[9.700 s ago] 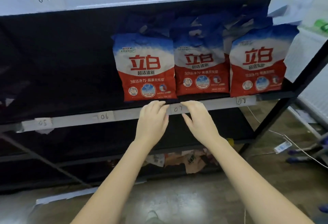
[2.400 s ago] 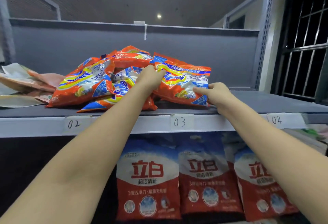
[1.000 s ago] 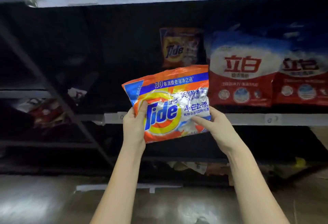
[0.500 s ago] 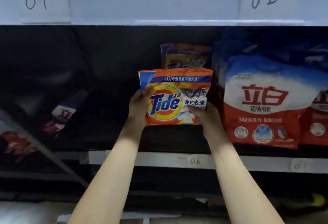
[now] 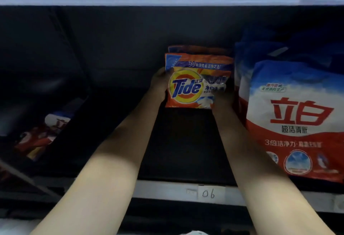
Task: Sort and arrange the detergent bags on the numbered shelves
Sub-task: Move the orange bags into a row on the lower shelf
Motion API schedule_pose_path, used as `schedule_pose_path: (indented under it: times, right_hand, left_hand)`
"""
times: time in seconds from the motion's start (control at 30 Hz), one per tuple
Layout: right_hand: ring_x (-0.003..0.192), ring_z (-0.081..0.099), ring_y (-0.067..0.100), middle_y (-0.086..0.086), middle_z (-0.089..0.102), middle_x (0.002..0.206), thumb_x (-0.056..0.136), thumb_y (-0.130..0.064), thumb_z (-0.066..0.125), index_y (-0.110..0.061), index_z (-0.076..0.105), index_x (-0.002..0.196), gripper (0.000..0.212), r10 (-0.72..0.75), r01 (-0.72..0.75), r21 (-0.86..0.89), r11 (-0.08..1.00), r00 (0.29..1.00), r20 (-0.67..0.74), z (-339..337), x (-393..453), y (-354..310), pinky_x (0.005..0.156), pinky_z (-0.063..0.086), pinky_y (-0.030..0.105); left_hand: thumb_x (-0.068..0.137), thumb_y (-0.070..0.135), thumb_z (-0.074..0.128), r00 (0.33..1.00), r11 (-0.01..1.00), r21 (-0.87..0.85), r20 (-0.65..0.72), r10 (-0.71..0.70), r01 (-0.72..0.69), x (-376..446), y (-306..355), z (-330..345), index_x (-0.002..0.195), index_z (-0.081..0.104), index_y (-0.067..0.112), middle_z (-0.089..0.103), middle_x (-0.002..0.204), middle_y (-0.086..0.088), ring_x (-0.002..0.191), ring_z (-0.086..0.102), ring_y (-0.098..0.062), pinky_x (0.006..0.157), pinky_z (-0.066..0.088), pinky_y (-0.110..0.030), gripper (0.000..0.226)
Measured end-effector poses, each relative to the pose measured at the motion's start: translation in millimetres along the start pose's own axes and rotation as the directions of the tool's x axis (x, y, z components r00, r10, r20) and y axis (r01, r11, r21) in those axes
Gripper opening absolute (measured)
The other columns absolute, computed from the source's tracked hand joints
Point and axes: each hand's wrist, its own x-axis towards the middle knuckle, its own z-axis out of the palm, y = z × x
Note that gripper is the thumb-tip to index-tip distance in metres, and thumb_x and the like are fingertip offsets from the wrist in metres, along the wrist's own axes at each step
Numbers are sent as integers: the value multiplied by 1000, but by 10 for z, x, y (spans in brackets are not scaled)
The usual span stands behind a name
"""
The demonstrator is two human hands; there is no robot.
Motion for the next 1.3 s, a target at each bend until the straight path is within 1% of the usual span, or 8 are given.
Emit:
schedule_pose_path:
  times: [0.13,0.27,0.43,0.63,0.77,0.93,1.1,1.3]
  right_hand:
    - [115,55,28,15,55,127,96,-1,45,-2,42,135,39,-73,74,41,996,997,-17,64,115,48,96,45,31]
    - [124,49,26,14,50,136,93,1,49,-5,41,138,46,-199,202,43,978,978,-62,71,129,189,93,41,25]
    - [126,47,24,10,51,135,92,-11,53,-8,44,137,46,-317,288,-185,940,936,-155,89,1,470,108,36,34]
    - [126,45,30,16,47,138,91,-12,51,-7,41,138,48,-269,247,-577,779,962,48,-32,-449,670,107,36,42]
    - [133,36,28,14,42,143,95,-15,48,-6,39,139,47,-258,425,-717,553,905,337,-190,-1060,667,110,24,32]
    - [135,29,28,10,34,147,95,-17,47,-12,33,144,51,-206,497,-794,351,868,452,-541,-1777,692,110,23,30]
    - [128,36,27,11,43,139,93,-12,47,-9,38,140,48,-320,561,-788,251,817,480,-1151,-2500,599,106,27,30]
    - [132,36,16,2,46,139,95,-18,51,-13,42,139,45,-455,571,-787,233,780,430,-2004,-3167,-23,105,27,22]
  left_hand:
    - [96,27,54,1000,1000,-28,-3,-7,6,154,-3,82,118,60,9,71,99,-12,82,71,-23,62,58,-32,29]
    - [100,33,44,998,999,31,-67,-6,9,146,-94,134,117,57,16,69,103,-8,85,69,-21,69,57,-34,28]
    - [99,42,39,994,925,379,-99,53,-12,-135,-383,24,120,54,21,65,115,-4,99,65,-19,86,54,-40,33]
    - [99,28,42,984,481,865,70,161,-140,-746,-777,-296,134,48,15,54,132,-8,120,51,-23,96,42,-31,38]
    - [100,30,39,950,230,924,276,147,-304,-1266,-783,-435,139,44,16,48,140,-7,127,44,-23,104,38,-35,41]
    - [102,31,30,910,-29,911,412,58,-410,-1984,-594,-529,141,39,18,40,144,-4,131,35,-24,104,28,-35,42]
    - [100,29,36,783,-165,800,599,170,-576,-2691,-525,-497,134,47,18,52,132,-2,120,46,-22,94,35,-34,38]
    - [93,27,53,507,-187,611,762,404,-769,-3294,65,-61,125,58,13,62,121,-3,112,57,-24,90,44,-38,35]
